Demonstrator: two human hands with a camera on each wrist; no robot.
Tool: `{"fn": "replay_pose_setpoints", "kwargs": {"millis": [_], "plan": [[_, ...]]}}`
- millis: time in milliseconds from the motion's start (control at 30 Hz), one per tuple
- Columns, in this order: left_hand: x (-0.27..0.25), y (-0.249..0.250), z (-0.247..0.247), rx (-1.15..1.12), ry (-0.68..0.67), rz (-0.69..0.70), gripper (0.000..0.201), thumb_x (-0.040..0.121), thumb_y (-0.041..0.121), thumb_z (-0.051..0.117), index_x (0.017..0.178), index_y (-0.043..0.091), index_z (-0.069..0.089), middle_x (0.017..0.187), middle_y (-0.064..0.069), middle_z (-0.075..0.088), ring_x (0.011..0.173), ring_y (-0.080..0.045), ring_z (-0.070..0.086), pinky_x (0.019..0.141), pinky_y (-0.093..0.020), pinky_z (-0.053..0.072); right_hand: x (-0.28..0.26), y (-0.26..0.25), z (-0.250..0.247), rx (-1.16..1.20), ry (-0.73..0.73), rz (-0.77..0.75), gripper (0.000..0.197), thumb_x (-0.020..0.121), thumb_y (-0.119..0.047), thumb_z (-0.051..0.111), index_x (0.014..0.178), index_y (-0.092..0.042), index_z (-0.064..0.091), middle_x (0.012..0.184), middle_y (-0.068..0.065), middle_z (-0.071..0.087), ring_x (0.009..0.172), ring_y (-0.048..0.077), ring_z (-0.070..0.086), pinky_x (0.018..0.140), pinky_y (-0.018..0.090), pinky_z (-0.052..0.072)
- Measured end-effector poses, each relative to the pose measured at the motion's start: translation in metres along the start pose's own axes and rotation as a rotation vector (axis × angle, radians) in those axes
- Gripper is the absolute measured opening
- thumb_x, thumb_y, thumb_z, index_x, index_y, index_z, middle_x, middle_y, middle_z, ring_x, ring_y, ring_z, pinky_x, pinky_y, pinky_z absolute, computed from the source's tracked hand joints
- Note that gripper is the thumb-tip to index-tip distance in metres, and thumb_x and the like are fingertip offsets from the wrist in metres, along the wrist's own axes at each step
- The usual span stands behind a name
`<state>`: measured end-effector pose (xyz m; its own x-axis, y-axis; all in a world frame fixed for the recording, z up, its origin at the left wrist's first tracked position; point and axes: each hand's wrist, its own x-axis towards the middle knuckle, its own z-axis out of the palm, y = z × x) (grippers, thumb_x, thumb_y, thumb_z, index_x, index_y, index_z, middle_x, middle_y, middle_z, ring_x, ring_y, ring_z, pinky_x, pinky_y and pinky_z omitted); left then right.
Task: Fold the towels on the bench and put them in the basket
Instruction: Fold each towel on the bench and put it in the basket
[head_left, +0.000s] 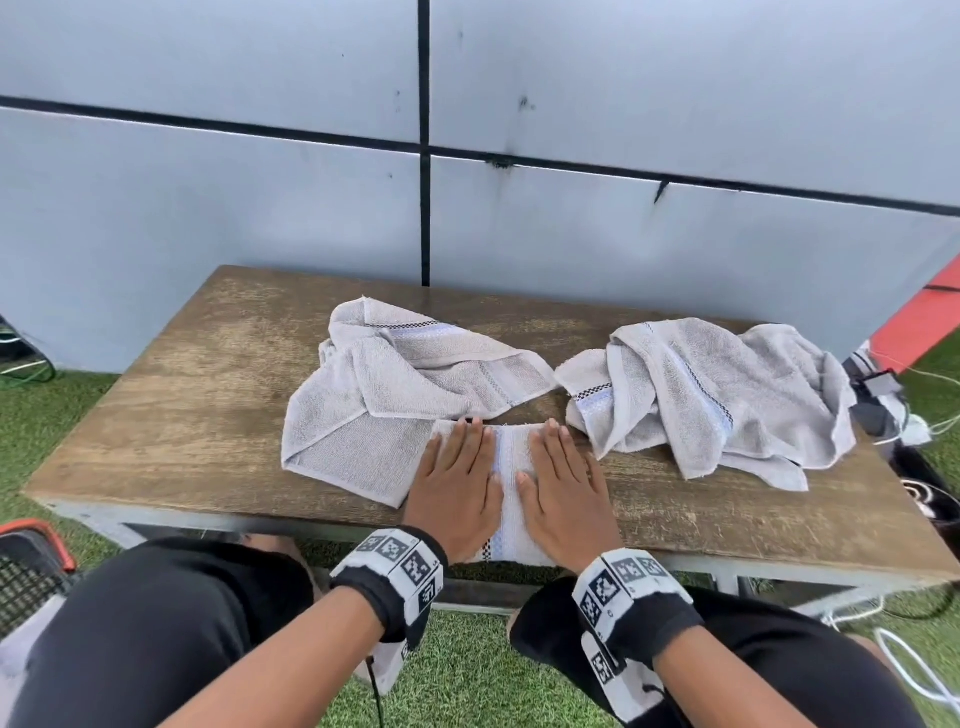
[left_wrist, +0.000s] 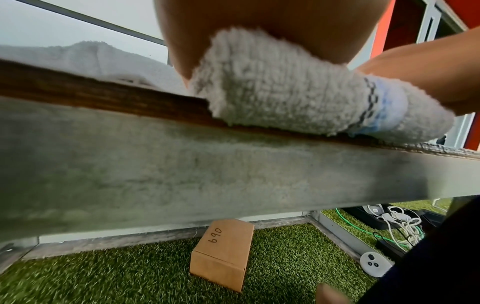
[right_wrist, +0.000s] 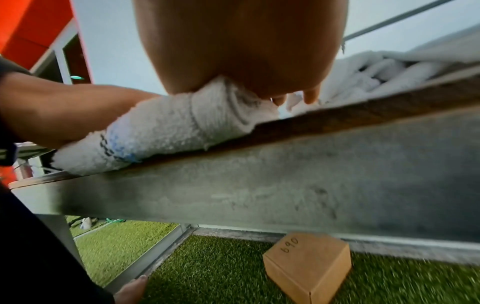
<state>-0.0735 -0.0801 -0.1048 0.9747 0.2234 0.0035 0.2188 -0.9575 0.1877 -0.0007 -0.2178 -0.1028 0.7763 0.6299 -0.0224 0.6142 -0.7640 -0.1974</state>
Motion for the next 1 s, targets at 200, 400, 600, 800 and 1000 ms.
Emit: {"fn": "replay_pose_setpoints", "kwargs": {"millis": [200, 400, 600, 800, 1000], "plan": [[0.003, -0.002, 0.001, -0.080, 0.003, -0.062, 0.066, 0.090, 0.045, 0.005, 0.150, 0.019, -0.004, 0.157, 0.005, -0.014, 0.143, -0.010, -0.015, 0.116, -0.041, -0.010, 0.003, 0.002, 0.005, 0.056, 0.014, 0.012, 0.073, 0.084, -0.053, -0.006, 0.150, -0.023, -0.002, 0.157, -0.006, -0.012, 0.143, 0.008, -0.013, 0.118, 0.038, -0.003], [0.008, -0.023, 0.004, -0.051, -0.003, -0.158, 0.069, 0.086, 0.049, -0.005, 0.149, 0.019, -0.011, 0.155, 0.003, -0.021, 0.140, -0.014, -0.026, 0.111, -0.046, -0.018, 0.003, 0.005, 0.006, 0.047, 0.039, 0.005, 0.063, 0.092, -0.048, 0.005, 0.150, -0.023, 0.003, 0.157, -0.007, -0.009, 0.143, 0.010, -0.011, 0.116, 0.037, -0.005], [-0.010, -0.041, -0.009, -0.011, 0.068, -0.249, 0.067, 0.090, 0.047, 0.005, 0.149, 0.016, 0.010, 0.158, -0.004, 0.008, 0.145, -0.019, -0.004, 0.108, -0.052, -0.014, -0.001, 0.008, -0.011, -0.045, 0.160, 0.003, 0.063, 0.092, -0.045, 0.008, 0.145, -0.020, 0.029, 0.156, -0.003, 0.019, 0.144, 0.012, 0.010, 0.115, 0.034, 0.006], [-0.017, -0.040, -0.036, -0.459, 0.181, -0.307, 0.027, 0.094, 0.034, 0.042, 0.112, 0.017, 0.052, 0.100, 0.000, 0.056, 0.098, -0.022, 0.053, 0.087, -0.039, 0.042, -0.006, 0.024, -0.033, 0.210, 0.290, 0.172, 0.019, 0.092, -0.036, 0.046, 0.103, -0.025, 0.056, 0.105, -0.008, 0.061, 0.100, 0.014, 0.054, 0.092, 0.036, 0.038], [-0.016, -0.050, -0.035, -0.531, -0.035, -0.384, 0.025, 0.091, 0.038, 0.051, 0.101, 0.015, 0.056, 0.093, -0.001, 0.062, 0.086, -0.019, 0.059, 0.079, -0.033, 0.050, 0.000, 0.033, -0.039, 0.446, 0.020, 0.321, 0.028, 0.090, -0.043, 0.050, 0.097, -0.022, 0.067, 0.089, -0.007, 0.065, 0.083, 0.011, 0.059, 0.075, 0.030, 0.045]]}}
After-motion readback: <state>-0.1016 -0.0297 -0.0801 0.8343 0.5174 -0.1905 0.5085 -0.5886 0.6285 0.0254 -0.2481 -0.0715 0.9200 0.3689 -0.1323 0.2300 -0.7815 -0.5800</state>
